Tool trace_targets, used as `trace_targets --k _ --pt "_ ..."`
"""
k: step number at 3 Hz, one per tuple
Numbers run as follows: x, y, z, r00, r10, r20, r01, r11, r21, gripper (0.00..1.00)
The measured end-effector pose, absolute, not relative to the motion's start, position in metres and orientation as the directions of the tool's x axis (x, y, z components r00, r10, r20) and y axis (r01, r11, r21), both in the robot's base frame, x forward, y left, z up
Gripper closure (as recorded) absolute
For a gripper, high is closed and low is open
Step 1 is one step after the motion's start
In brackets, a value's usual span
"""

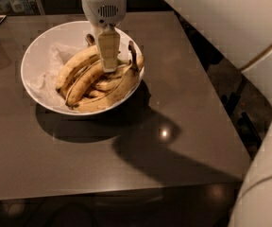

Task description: Pick banana from white bowl

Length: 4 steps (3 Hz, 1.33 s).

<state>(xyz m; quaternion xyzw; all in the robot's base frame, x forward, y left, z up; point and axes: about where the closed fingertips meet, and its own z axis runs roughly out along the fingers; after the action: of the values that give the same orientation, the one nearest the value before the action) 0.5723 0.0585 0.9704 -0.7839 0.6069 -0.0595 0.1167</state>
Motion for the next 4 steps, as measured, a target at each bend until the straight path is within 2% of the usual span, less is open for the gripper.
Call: trace_targets --k 4 --pt "0.591 0.063 0.910 0.275 -0.961 -0.025 -0.953 -0.269 -0.139 0.39"
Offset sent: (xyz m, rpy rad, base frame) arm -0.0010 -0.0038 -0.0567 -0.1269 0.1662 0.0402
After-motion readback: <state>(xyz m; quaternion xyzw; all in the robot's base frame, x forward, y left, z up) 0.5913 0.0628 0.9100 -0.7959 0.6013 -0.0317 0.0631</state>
